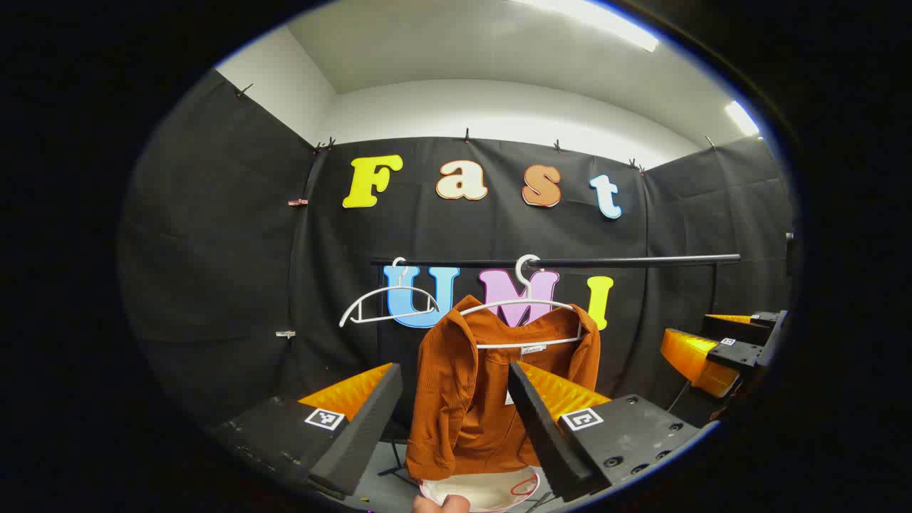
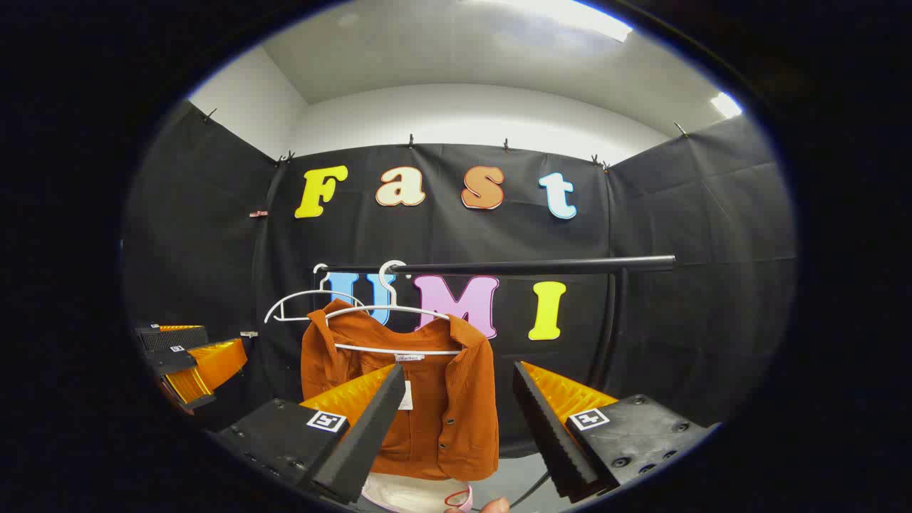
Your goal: Grasp the clothes on the hanger with both hands and then place them into the laundry hamper below.
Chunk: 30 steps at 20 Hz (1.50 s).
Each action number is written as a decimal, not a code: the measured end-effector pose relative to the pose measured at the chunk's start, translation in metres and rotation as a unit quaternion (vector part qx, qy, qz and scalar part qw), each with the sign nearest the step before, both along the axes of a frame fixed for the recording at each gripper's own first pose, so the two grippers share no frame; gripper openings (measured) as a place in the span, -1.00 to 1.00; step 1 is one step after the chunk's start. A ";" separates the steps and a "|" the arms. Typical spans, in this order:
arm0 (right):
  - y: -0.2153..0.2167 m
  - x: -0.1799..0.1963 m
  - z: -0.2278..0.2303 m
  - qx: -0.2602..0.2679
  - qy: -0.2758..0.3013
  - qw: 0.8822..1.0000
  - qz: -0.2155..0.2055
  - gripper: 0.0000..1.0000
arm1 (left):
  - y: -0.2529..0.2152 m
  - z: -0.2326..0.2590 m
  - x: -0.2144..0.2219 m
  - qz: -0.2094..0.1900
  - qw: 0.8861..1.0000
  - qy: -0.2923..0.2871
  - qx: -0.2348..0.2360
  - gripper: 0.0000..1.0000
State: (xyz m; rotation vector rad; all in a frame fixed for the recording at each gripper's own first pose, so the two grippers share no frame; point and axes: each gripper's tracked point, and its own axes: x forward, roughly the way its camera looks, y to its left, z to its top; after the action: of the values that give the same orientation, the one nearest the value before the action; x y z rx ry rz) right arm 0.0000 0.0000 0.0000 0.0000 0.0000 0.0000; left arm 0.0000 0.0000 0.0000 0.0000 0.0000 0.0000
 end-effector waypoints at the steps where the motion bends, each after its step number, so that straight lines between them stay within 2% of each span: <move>1: 0.000 -0.001 0.000 0.000 0.000 1.000 0.000 0.94 | 0.000 0.000 0.000 0.000 1.000 0.000 0.000 0.89; 12: -0.008 -0.003 -0.005 -0.003 0.001 1.000 -0.017 0.94 | 0.000 0.000 0.002 -0.001 1.000 0.001 0.003 0.89; 13: -0.009 -0.003 -0.005 -0.003 0.001 1.000 -0.017 0.94 | -0.001 0.000 0.001 -0.002 1.000 0.001 0.002 0.96; 15: -0.009 -0.003 -0.005 -0.004 0.001 1.000 -0.017 0.94 | 0.000 0.000 0.001 -0.001 1.000 0.001 0.000 0.89; 20: -0.004 0.005 -0.012 0.002 -0.002 1.000 -0.010 0.94 | -0.003 -0.004 0.012 -0.006 1.000 -0.002 0.000 0.89; 25: 0.001 0.048 -0.034 0.011 -0.008 1.000 0.002 0.94 | -0.008 -0.024 0.060 -0.013 1.000 -0.014 0.010 0.89; 30: 0.001 0.112 -0.061 0.012 -0.019 1.000 0.010 0.94 | -0.007 -0.051 0.128 0.012 0.999 -0.023 0.034 0.89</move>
State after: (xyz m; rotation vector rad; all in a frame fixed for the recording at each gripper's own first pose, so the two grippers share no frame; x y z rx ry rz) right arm 0.1116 0.0011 -0.0613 0.0245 -0.0383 0.0208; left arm 0.1280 -0.0075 -0.0513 0.0687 -0.0470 0.0232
